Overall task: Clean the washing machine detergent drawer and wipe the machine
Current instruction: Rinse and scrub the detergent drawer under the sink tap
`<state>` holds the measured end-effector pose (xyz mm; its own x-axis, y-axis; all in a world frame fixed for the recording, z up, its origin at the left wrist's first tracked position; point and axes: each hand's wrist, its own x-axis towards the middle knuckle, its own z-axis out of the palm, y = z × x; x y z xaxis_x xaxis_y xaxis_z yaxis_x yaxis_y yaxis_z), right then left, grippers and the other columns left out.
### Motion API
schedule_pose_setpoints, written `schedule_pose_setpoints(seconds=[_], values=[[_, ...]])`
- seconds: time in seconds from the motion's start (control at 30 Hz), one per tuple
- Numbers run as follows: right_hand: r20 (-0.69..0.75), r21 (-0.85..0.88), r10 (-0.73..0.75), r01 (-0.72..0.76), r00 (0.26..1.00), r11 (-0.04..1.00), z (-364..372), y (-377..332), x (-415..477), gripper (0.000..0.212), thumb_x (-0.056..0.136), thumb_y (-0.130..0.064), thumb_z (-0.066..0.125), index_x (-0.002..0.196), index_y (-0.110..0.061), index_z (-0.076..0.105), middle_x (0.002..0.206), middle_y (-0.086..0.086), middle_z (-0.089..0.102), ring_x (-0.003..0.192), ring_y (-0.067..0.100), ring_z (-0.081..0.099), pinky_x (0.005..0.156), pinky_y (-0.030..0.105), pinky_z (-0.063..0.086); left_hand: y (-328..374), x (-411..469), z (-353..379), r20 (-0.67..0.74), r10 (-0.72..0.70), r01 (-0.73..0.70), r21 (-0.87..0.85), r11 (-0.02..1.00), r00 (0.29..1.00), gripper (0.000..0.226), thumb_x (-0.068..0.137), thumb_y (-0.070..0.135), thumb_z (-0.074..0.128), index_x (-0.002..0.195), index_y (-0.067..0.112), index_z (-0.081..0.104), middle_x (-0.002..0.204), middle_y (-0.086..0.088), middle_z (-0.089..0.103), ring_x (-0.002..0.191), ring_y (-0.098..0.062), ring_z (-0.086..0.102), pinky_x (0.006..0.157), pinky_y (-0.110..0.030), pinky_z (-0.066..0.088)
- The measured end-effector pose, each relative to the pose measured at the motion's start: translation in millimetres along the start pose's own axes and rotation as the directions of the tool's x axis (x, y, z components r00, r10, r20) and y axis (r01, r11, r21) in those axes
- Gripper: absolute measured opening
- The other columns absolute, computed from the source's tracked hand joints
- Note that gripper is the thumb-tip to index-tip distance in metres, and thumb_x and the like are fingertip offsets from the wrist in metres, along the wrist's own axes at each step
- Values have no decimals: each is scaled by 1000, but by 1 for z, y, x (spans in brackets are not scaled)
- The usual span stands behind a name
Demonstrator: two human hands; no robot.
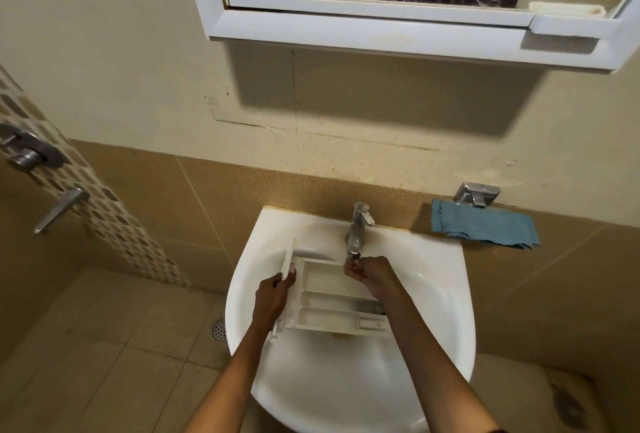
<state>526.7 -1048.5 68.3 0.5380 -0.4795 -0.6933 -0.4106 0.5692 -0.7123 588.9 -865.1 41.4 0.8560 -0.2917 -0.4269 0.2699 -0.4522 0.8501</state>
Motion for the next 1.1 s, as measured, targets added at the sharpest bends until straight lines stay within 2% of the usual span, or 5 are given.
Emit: schedule_pose_setpoints(seconds=[0.13, 0.37, 0.5, 0.6, 1.1], values=[[99, 443, 164, -191, 981, 876, -3, 8, 7, 24, 94, 14, 29, 101, 19, 51, 82, 23, 57, 121, 40, 48, 111, 44, 31, 0, 2, 2, 20, 5, -5, -9, 1000, 1000, 28, 93, 40, 50, 92, 17, 66, 82, 4, 64, 80, -16, 58, 65, -24, 41], [163, 497, 125, -191, 979, 847, 1, 12, 14, 25, 94, 13, 30, 82, 9, 52, 61, 19, 65, 75, 30, 55, 85, 38, 53, -5, 10, 0, 2, -35, 35, 27, 999, 999, 30, 92, 43, 52, 77, 18, 60, 76, 0, 60, 76, -21, 54, 66, -26, 40], [184, -368, 168, -90, 968, 926, 5, 10, -3, 22, 94, 5, 42, 81, 7, 60, 59, 7, 67, 64, 18, 63, 53, 22, 54, -1, 12, -2, -28, -22, 24, 50, 998, 999, 32, 91, 43, 53, 77, 16, 63, 73, 2, 60, 72, -16, 54, 65, -23, 40], [31, -925, -62, 52, 998, 377, -3, -1, -16, 8, 90, -8, 58, 83, -5, 58, 87, 7, 73, 89, 20, 66, 75, 23, 51, 3, 11, -2, -50, -29, 32, 63, 997, 998, 49, 89, 47, 54, 86, 0, 66, 82, -11, 65, 77, -25, 57, 69, -31, 42], [37, -976, -636, 164, 771, 141, 12, -53, 6, 39, 99, -33, 34, 105, -10, 65, 108, 7, 68, 103, 23, 63, 83, 29, 43, 9, 6, 1, -59, -17, 19, 36, 999, 998, 37, 90, 44, 55, 88, 9, 64, 90, -9, 64, 85, -26, 57, 77, -33, 43]])
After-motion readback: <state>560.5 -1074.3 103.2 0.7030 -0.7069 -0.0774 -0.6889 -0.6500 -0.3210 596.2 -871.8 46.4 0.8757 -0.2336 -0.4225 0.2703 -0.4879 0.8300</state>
